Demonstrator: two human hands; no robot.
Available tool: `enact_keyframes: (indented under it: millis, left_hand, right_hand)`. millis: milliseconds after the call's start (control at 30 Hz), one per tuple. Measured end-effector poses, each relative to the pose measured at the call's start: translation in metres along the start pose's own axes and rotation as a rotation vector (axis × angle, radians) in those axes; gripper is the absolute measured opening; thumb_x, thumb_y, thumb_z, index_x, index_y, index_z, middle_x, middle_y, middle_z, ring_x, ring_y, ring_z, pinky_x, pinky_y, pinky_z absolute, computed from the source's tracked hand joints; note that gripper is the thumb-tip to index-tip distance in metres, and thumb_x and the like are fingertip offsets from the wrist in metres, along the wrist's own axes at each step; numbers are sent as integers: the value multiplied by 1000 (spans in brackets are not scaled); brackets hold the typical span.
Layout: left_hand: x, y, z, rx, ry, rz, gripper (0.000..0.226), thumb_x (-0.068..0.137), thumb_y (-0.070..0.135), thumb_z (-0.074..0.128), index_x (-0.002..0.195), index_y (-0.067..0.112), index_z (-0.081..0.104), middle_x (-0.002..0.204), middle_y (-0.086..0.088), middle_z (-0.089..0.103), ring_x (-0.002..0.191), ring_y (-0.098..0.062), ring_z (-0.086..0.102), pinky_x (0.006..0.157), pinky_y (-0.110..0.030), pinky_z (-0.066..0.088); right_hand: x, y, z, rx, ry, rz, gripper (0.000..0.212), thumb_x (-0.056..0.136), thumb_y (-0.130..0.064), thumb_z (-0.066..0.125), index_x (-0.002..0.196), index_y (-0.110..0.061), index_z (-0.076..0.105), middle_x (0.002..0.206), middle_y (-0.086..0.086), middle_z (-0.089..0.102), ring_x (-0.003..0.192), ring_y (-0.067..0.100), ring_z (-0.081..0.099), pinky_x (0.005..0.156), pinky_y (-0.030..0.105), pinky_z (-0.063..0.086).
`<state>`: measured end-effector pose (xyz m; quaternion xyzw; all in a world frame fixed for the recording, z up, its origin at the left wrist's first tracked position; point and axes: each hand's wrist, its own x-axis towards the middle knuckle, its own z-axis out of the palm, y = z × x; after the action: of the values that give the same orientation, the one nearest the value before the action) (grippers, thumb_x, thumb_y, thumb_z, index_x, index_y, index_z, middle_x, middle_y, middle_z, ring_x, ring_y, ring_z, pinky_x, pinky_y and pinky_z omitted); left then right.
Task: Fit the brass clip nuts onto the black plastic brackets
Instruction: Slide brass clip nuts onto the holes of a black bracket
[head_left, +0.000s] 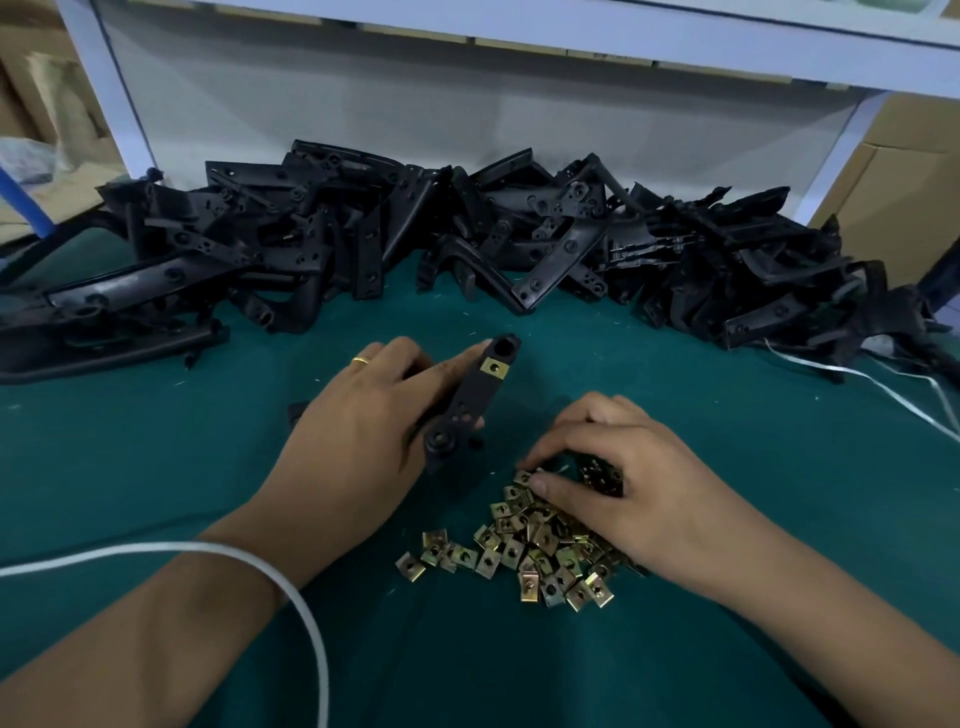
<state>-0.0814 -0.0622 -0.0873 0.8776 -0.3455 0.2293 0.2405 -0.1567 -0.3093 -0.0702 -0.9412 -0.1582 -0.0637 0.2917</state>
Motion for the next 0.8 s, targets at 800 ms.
enact_keyframes:
  millis: [800]
  left_hand:
    - [4,10,0,39,-70,-41,65,96,26,58,156,39,37,102,2,49,93,-22,49,72,-35,43]
  right_hand:
    - [5,-33,31,-30,134,134,28,89,-57,68,103,-33,73,103,-19,53,108,7,49,99,32,45]
